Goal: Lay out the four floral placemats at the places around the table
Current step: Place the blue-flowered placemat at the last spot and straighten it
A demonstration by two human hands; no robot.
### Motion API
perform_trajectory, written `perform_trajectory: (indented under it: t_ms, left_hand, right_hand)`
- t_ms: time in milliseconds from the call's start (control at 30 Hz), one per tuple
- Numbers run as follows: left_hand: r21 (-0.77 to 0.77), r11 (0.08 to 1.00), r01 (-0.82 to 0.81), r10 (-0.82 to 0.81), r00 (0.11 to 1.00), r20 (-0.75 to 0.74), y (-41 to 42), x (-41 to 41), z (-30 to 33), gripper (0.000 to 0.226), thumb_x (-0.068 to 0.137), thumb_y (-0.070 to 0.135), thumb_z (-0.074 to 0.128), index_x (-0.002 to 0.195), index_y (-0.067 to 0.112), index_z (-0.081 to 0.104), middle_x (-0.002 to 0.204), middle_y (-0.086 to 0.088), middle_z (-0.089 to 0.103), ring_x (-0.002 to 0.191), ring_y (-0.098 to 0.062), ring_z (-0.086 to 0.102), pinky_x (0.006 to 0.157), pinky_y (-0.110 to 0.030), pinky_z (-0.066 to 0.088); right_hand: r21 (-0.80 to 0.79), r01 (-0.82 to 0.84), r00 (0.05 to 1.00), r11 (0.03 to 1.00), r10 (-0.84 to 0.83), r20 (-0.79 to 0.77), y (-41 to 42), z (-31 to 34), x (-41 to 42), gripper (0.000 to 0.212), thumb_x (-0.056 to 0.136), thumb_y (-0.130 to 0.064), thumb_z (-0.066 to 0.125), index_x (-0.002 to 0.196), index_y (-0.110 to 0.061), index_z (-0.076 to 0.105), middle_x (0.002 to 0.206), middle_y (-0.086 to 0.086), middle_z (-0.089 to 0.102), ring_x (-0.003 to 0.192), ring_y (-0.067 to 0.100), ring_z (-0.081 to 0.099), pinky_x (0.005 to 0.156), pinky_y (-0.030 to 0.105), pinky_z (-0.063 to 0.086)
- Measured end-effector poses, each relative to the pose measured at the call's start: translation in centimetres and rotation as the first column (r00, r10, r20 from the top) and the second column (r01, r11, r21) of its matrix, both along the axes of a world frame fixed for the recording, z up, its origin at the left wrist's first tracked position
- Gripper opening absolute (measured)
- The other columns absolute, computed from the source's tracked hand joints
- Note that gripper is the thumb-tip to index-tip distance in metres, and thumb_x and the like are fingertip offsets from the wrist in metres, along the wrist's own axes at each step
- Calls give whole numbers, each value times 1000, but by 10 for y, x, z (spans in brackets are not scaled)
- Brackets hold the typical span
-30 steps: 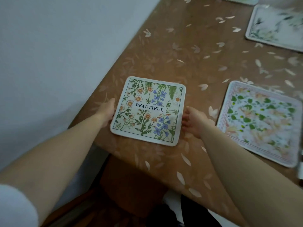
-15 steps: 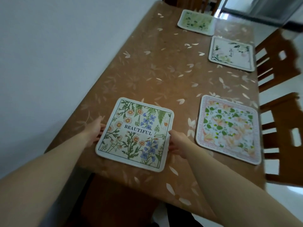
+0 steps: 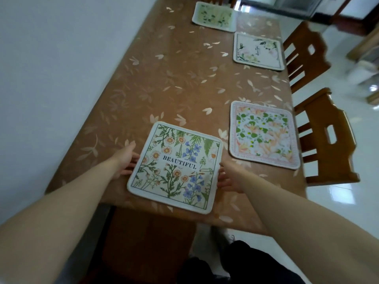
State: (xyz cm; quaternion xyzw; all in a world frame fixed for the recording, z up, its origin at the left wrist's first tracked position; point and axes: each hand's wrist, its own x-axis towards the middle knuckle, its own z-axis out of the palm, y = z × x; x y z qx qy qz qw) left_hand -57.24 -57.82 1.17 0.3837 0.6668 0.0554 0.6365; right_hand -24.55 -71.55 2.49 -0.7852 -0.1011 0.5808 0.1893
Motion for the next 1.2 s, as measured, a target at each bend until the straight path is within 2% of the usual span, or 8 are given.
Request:
perform_trajectory:
  t_ms: [233,433,600,700,767,900,1067,1200]
  left_hand:
    - [35,999,-24,23,1000,17,-8,1,-6,77,100,67,30,124,3,63,114,-11,69,103,-24,62,81,-41,45]
    - [63,997,-48,46,999,29,-13,-2,-8,77,98,70,31,123,3,63,111,-11,69,101,-23,62,88,-44,43]
    - [123,990,-63,59,998,37,-15,-10,-8,75,97,71,31,125,7,59,110,-12,68,100,-24,61,91,-46,43]
    - [134,987,-88,86,996,24,-14,-17,-8,74,99,69,27,123,7,59,107,-8,68,95,-21,61,90,-45,42]
    - [125,986,-110,110,994,9,-14,-23,-8,75,101,66,25,126,4,60,110,-9,67,103,-25,60,92,-45,42]
    - [99,987,-129,131,991,-8,-18,-33,-4,75,102,63,25,135,3,56,111,-8,65,110,-27,57,93,-44,41]
    - [120,985,-128,129,992,-6,-21,-37,-8,77,100,65,27,138,4,55,97,2,63,90,-15,58,90,-42,40]
    - [132,982,-135,135,991,3,-16,-37,-12,81,99,68,25,136,3,56,98,0,64,88,-14,57,90,-42,40]
  right_hand:
    - [20,17,999,1000,-18,27,-5,-2,-3,46,102,-47,45,110,-6,63,108,16,74,100,35,72,96,49,54]
    - [46,43,999,998,-44,20,-8,-4,-8,40,102,-43,48,108,-7,65,92,12,73,87,31,70,90,47,56]
    - [56,49,999,997,-49,8,-6,-7,-13,43,101,-45,53,118,-7,65,103,14,74,95,34,72,100,53,57]
    - [73,69,997,995,-67,-28,-2,-7,-19,41,101,-44,55,123,-10,64,101,11,71,89,31,70,95,50,58]
    - [79,63,997,995,-60,-38,2,-8,-22,43,100,-46,56,125,-12,63,106,10,71,89,30,70,91,49,59]
    - [75,30,999,997,-27,-32,10,-8,-29,40,98,-44,56,122,-13,64,98,8,66,78,26,64,73,42,58]
    - [77,31,999,997,-30,-18,10,-13,-31,35,99,-42,55,117,-13,62,89,6,61,70,24,61,66,39,55]
    - [81,67,997,994,-64,-42,10,-9,-33,34,102,-42,52,112,-11,62,92,8,66,75,27,66,65,41,54]
